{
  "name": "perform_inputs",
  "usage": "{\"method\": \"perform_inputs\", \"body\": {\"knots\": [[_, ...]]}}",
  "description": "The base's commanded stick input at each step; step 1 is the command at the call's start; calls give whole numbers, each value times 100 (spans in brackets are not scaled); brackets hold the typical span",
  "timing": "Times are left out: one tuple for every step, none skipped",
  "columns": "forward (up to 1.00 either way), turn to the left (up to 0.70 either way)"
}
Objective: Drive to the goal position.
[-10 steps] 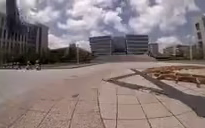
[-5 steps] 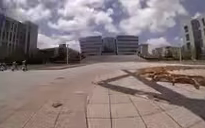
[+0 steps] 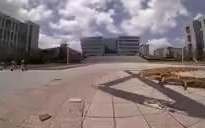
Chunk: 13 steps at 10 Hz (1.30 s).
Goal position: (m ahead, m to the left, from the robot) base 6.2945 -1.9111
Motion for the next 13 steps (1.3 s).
{"method": "perform_inputs", "body": {"knots": [[70, 0], [70, -25], [70, -25], [70, -25], [70, -25], [70, -25], [70, -25], [70, -25], [70, -25], [70, -25], [70, -14], [70, 0], [70, 0]]}}
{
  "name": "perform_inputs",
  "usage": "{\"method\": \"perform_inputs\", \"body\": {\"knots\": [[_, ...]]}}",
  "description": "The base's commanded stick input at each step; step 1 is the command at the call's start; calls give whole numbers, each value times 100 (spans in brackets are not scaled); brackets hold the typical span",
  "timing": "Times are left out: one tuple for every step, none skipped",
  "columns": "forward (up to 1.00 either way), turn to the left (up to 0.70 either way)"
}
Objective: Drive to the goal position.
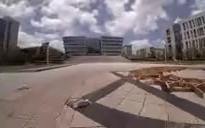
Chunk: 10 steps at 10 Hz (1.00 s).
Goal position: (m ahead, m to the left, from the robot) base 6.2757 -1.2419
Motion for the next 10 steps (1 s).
{"method": "perform_inputs", "body": {"knots": [[70, 0], [70, 0], [70, 0], [70, 0], [70, 0], [70, 0], [70, 0], [70, 0], [70, 0], [70, 0]]}}
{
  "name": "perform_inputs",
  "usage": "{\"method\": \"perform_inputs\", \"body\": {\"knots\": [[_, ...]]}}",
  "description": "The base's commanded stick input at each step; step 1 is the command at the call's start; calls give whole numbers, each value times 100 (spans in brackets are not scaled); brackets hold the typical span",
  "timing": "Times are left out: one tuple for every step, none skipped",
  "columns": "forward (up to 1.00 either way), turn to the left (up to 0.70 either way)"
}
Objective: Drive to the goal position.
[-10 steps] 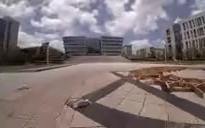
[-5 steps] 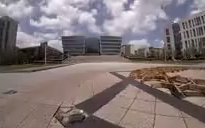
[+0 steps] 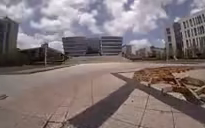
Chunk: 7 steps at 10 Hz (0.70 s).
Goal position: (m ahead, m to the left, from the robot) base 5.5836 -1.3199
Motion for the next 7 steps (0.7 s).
{"method": "perform_inputs", "body": {"knots": [[70, 0], [70, 0], [70, 1], [70, 2], [70, 2], [70, 3], [70, 3]]}}
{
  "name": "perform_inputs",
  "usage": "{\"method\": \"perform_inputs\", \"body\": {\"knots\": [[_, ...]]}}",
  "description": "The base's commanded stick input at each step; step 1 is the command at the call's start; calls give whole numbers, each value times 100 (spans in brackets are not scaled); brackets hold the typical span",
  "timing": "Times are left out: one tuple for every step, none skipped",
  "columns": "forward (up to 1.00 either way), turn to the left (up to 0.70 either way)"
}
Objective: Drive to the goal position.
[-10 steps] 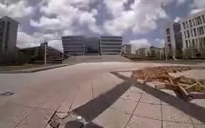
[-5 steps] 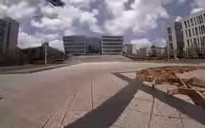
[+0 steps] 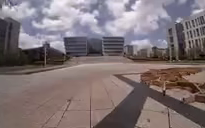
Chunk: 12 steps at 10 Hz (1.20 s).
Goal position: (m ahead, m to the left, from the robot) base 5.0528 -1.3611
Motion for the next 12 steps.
{"method": "perform_inputs", "body": {"knots": [[70, 2], [70, 2], [70, 2], [70, 2], [70, 2], [70, 2], [70, 2], [70, 3], [70, 2], [70, 3], [70, 22], [70, 29]]}}
